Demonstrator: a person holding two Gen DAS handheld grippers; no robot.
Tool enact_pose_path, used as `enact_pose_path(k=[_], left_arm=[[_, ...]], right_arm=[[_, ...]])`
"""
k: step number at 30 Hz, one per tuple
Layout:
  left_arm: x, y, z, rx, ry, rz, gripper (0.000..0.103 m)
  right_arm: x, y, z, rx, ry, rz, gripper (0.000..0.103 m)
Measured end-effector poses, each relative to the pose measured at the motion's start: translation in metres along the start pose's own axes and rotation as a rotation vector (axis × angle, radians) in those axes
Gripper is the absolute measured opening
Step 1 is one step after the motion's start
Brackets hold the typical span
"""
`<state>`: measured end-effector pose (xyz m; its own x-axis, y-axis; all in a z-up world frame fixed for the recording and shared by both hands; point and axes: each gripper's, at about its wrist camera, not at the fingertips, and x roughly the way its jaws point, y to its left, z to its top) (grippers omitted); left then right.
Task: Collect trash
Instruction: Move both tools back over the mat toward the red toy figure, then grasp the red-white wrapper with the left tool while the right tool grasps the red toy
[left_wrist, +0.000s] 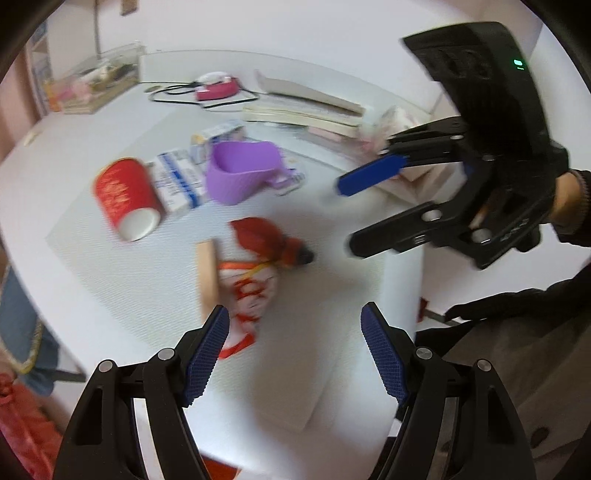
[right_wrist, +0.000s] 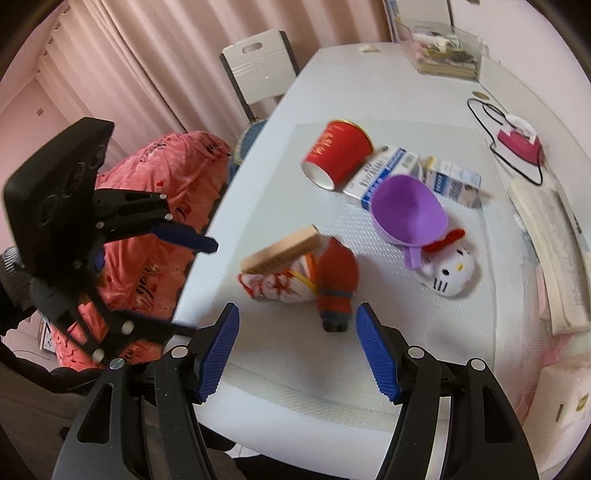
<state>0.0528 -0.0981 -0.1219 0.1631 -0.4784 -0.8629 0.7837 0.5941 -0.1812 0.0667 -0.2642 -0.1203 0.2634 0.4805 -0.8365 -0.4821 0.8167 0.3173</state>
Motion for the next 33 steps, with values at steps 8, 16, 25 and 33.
enact_pose_path(k=[8,16,25,33], left_arm=[[0.052,0.010,0.012,-0.017,0.048,-0.044,0.067],[0.068,0.028,0.012,0.035,0.097,0.018,0.057],[0.074,0.019,0.011,0.051,0.097,0.002,0.040],[0.079,0.029,0.010,0.026,0.102,0.002,0.034]], right_arm=[[0.018,-0.015,-0.003,0.010,0.026,0.008,0.066],[0.035,-0.023,-0.002,-0.001,0.044,0.016,0.066],[0.068,-0.027,0.001,-0.035,0.091,-0.018,0.056],[0.086,-0.028,0.002,-0.066,0.119,-0.017,0.041]])
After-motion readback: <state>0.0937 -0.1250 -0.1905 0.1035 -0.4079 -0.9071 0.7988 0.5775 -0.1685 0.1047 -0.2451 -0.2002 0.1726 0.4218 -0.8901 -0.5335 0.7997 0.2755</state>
